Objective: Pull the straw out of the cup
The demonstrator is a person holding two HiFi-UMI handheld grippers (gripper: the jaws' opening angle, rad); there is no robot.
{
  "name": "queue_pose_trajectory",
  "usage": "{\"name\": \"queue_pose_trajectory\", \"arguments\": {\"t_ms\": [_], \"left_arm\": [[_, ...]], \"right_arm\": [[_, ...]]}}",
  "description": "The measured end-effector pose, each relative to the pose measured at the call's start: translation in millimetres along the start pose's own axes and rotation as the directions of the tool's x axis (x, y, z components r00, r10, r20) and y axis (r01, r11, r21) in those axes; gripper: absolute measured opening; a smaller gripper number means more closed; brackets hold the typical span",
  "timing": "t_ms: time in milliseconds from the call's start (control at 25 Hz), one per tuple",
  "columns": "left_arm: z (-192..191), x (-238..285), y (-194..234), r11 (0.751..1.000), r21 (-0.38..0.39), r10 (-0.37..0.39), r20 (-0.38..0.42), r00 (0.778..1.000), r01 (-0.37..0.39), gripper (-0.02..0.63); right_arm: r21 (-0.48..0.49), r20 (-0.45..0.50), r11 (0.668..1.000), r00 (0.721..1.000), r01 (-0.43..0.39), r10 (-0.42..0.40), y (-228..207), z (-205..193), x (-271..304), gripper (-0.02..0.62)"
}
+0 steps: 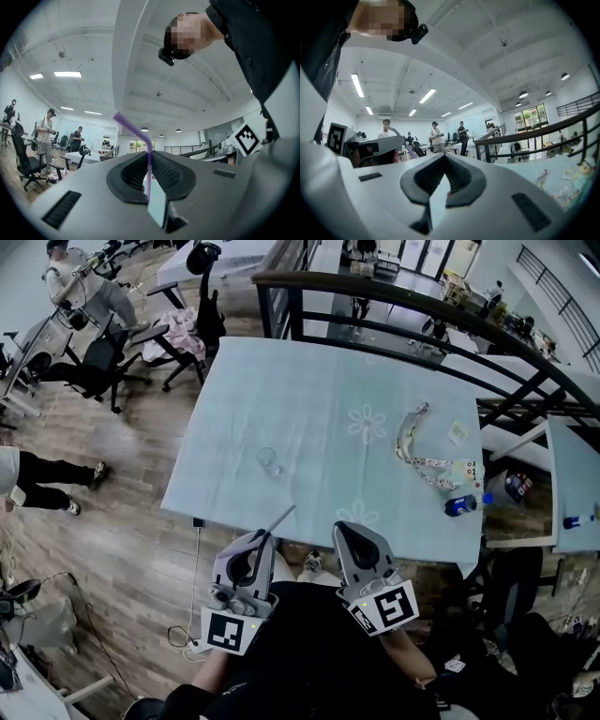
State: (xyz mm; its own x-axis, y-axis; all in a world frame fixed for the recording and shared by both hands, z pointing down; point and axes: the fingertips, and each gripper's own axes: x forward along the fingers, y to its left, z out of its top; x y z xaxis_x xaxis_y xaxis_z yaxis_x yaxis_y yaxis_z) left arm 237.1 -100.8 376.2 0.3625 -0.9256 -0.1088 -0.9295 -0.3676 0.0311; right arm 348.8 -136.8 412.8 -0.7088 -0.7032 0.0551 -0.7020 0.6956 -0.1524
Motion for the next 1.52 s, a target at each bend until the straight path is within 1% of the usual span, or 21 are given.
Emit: {"name": "queue_pose_trajectory", "arguments": {"t_ms": [200, 480, 680, 1520], "left_arm": [[-8, -5, 1, 1.0, 0.001, 0.003, -0.017, 1.0, -0.003, 0.034], [-9, -3, -1, 1.0, -0.008, 0.007, -0.008, 1.0, -0.007, 0.034], [-10, -3, -4, 1.0, -0.003, 0.004, -0.009, 1.0, -0.004, 0.034], [-6, -2, -4, 0.999, 0.01, 0.033, -0.016, 0.999, -0.033, 0.034]], "right_arm": [[-0.009, 0.009, 1.0, 1.0, -0.011, 0.011, 6, 3, -1, 0.009], [-0.027, -0.001, 0.999, 0.999, -0.033, 0.033, 14, 4, -1, 0.008], [-0.032, -0.005, 0.999, 0.999, -0.038, 0.038, 15, 3, -2, 0.008], [-0.03, -0.014, 0.998, 0.998, -0.057, 0.057, 12, 6, -4, 0.008]]}}
